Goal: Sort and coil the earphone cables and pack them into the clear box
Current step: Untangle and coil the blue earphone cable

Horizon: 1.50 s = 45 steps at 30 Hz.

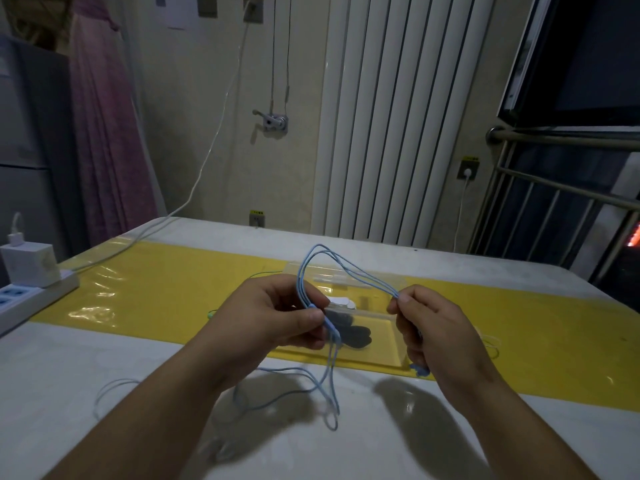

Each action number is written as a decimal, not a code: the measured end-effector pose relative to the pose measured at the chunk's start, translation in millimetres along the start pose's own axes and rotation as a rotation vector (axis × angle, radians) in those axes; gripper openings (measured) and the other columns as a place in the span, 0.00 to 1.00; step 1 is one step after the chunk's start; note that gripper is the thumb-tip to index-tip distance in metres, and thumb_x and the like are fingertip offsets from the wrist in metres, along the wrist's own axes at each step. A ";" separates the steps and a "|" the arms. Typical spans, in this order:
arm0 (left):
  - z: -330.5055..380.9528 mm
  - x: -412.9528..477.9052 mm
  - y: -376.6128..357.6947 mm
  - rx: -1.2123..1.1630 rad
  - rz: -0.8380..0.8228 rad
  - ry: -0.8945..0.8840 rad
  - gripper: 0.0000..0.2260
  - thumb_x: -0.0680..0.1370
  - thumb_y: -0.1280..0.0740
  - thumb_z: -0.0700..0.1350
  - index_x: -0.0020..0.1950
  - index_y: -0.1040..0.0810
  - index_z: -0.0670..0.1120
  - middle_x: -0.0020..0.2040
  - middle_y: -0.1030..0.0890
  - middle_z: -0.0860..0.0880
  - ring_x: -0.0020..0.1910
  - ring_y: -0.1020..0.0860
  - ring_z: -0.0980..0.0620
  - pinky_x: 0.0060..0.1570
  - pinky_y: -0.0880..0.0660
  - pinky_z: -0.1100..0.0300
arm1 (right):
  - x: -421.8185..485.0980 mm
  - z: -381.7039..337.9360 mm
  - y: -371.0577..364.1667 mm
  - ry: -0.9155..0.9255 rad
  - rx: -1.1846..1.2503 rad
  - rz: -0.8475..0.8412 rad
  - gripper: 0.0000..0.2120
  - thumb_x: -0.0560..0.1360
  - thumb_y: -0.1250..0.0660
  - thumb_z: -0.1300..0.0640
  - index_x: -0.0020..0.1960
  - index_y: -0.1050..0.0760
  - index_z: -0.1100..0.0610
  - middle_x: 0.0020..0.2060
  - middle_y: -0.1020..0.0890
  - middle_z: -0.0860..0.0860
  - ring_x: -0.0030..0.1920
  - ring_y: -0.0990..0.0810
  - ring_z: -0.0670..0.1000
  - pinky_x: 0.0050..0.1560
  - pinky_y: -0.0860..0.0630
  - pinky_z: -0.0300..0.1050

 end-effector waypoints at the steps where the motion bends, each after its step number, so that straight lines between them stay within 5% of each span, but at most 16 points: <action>1: 0.6 0.1 -0.2 0.006 -0.002 -0.011 0.10 0.69 0.30 0.29 0.36 0.17 0.43 0.34 0.20 0.38 0.31 0.21 0.45 0.32 0.23 0.57 | 0.0 0.2 -1.4 0.000 0.000 -0.011 0.13 0.81 0.43 0.61 0.39 0.27 0.59 0.23 0.36 0.48 0.22 0.42 0.45 0.23 0.44 0.37; 7: -0.6 2.2 -0.3 0.096 0.101 -0.086 0.06 0.62 0.27 0.39 0.37 0.16 0.48 0.31 0.20 0.43 0.24 0.29 0.50 0.25 0.34 0.61 | -4.0 2.4 -11.8 0.084 -0.103 -0.140 0.06 0.67 0.31 0.57 0.41 0.27 0.57 0.30 0.25 0.49 0.22 0.36 0.43 0.25 0.37 0.39; 11: -1.4 3.0 -2.1 0.099 0.112 -0.102 0.06 0.61 0.25 0.40 0.36 0.15 0.49 0.29 0.22 0.44 0.23 0.31 0.51 0.25 0.35 0.62 | -6.9 7.4 -23.4 0.085 -0.018 -0.249 0.16 0.64 0.27 0.60 0.49 0.26 0.61 0.47 0.15 0.52 0.35 0.19 0.40 0.37 0.25 0.33; 13: -3.1 3.5 -2.4 0.108 0.112 -0.112 0.08 0.62 0.22 0.37 0.37 0.15 0.48 0.28 0.23 0.44 0.23 0.31 0.51 0.25 0.35 0.62 | -7.4 11.6 -29.2 0.071 -0.050 -0.297 0.16 0.64 0.25 0.62 0.49 0.26 0.59 0.45 0.15 0.52 0.43 0.17 0.44 0.43 0.23 0.36; 18: -6.5 5.2 0.1 0.009 0.177 -0.150 0.06 0.71 0.33 0.45 0.38 0.17 0.46 0.37 0.20 0.39 0.23 0.34 0.52 0.22 0.37 0.63 | -5.2 11.3 -25.4 0.104 -0.250 -0.255 0.02 0.70 0.30 0.60 0.40 0.22 0.57 0.28 0.24 0.46 0.27 0.30 0.42 0.30 0.34 0.33; 20: -6.1 5.8 0.9 -0.032 0.211 -0.156 0.08 0.73 0.35 0.46 0.39 0.19 0.45 0.38 0.18 0.41 0.24 0.33 0.52 0.22 0.36 0.63 | -4.3 9.0 -19.6 0.118 -0.318 -0.247 0.08 0.73 0.31 0.63 0.35 0.23 0.57 0.26 0.24 0.47 0.27 0.30 0.43 0.30 0.34 0.34; 27: -1.9 8.3 19.1 -0.172 0.431 -0.147 0.10 0.83 0.45 0.42 0.44 0.30 0.45 0.31 0.20 0.44 0.22 0.32 0.51 0.18 0.38 0.65 | -0.4 2.6 0.8 0.062 -0.335 -0.255 0.12 0.74 0.29 0.57 0.36 0.24 0.63 0.26 0.21 0.51 0.25 0.31 0.45 0.31 0.36 0.37; 32: -6.9 10.3 19.9 -0.127 0.443 -0.162 0.12 0.84 0.46 0.45 0.43 0.28 0.46 0.24 0.33 0.50 0.23 0.41 0.53 0.21 0.45 0.65 | -1.2 5.8 2.8 0.032 -0.437 -0.287 0.16 0.70 0.26 0.47 0.37 0.24 0.59 0.26 0.31 0.46 0.29 0.35 0.47 0.34 0.39 0.43; 35: -7.6 11.8 23.2 -0.093 0.466 -0.187 0.12 0.83 0.45 0.46 0.46 0.25 0.46 0.24 0.36 0.51 0.23 0.43 0.54 0.23 0.47 0.63 | 1.3 8.2 6.5 0.051 -0.474 -0.315 0.10 0.73 0.28 0.54 0.34 0.24 0.52 0.27 0.33 0.44 0.30 0.36 0.46 0.35 0.40 0.45; 41: -9.0 13.1 33.0 -0.072 0.540 -0.249 0.07 0.80 0.37 0.43 0.43 0.23 0.45 0.27 0.38 0.51 0.26 0.41 0.54 0.24 0.43 0.63 | 1.9 8.2 11.6 0.009 -0.610 -0.282 0.10 0.71 0.27 0.51 0.35 0.23 0.53 0.27 0.20 0.47 0.30 0.25 0.46 0.36 0.30 0.44; 45: -9.6 12.5 32.6 -0.049 0.572 -0.253 0.08 0.81 0.38 0.43 0.42 0.24 0.46 0.31 0.28 0.49 0.27 0.35 0.54 0.24 0.36 0.65 | 2.6 3.7 10.0 0.054 -0.695 -0.227 0.11 0.76 0.32 0.51 0.36 0.25 0.53 0.32 0.16 0.44 0.32 0.26 0.44 0.38 0.30 0.46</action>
Point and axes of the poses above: each hand's wrist, its own x-axis towards the middle knuckle, its own y-axis out of the back of the hand, z = x × y, the point moved 3 cm from there along x, towards the middle knuckle
